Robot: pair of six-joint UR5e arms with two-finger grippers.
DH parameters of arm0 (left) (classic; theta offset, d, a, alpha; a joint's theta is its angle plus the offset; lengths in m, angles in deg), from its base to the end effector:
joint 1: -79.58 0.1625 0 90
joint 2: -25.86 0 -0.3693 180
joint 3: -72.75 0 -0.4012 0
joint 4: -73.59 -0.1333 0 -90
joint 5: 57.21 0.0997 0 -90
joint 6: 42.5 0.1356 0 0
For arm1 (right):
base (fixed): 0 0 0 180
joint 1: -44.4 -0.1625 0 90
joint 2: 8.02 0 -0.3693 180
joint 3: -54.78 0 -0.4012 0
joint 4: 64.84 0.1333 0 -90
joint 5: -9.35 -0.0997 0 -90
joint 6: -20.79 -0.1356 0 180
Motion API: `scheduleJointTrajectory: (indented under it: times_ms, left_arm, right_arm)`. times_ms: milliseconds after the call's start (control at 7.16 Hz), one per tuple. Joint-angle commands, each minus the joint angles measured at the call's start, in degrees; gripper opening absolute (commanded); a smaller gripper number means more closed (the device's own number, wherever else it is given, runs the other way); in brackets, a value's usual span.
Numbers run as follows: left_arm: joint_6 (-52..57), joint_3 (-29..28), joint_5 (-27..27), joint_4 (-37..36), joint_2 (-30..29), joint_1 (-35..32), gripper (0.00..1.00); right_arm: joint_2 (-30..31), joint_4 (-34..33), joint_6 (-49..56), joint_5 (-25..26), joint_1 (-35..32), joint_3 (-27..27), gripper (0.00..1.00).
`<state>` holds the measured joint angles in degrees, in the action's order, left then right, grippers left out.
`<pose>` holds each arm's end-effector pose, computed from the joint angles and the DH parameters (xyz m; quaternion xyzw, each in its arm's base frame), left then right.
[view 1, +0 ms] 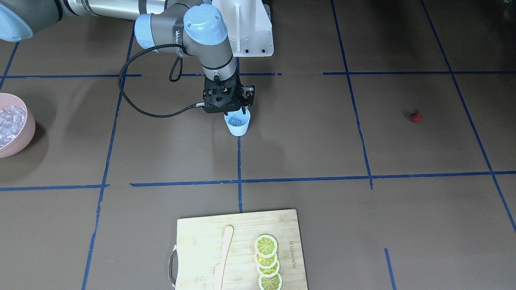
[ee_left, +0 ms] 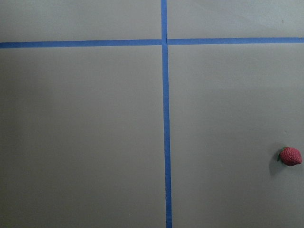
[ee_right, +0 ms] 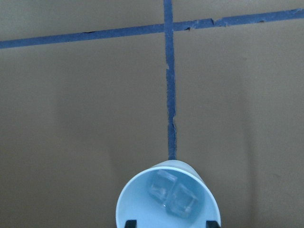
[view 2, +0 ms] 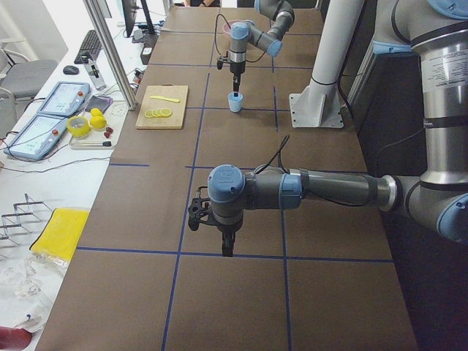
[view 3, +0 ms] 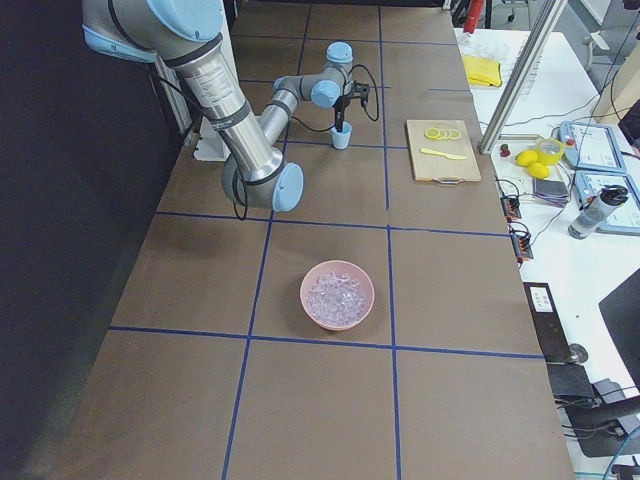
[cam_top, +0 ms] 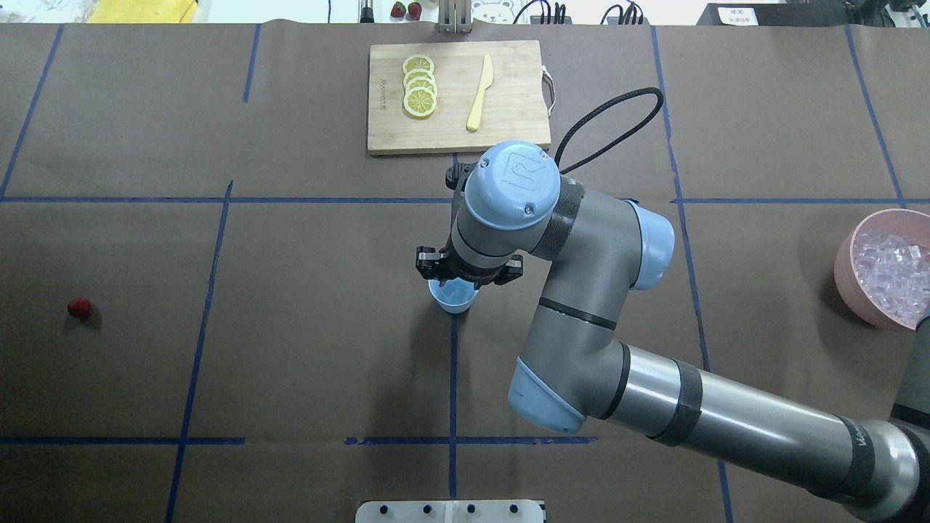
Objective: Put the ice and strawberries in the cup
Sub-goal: 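Open the right gripper to release the ice cube into the cup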
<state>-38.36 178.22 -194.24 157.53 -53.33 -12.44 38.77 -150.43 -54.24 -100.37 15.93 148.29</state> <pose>-0.0491 -0.4266 0.5875 0.0102 0.3990 0.0121 0.9168 -0.5647 -0.4058 0.1421 0.0138 -0.4521 0.0311 0.8913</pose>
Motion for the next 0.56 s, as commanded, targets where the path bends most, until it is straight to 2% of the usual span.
scheduleJointTrajectory:
  times_ms: [0,140,279,419]
  left_arm:
    - [0.00,0.08,0.00,0.00,0.00,0.00,1.00]
    - [0.00,0.00,0.00,0.09,0.00,0.00,1.00]
    - [0.00,0.00,0.00,0.09,0.00,0.00,1.00]
    - [-0.09,0.08,0.00,0.18,0.00,0.00,1.00]
  right_arm:
    - [-0.56,0.94,-0.73,-0.14,-0.53,0.96,0.62]
    - [0.48,0.42,-0.73,-1.54,-2.28,3.06,0.68]
    - [4.93,-0.02,-0.73,-7.12,-6.12,7.17,0.70]
    - [11.32,-0.02,-0.03,-11.70,-10.08,12.17,0.80]
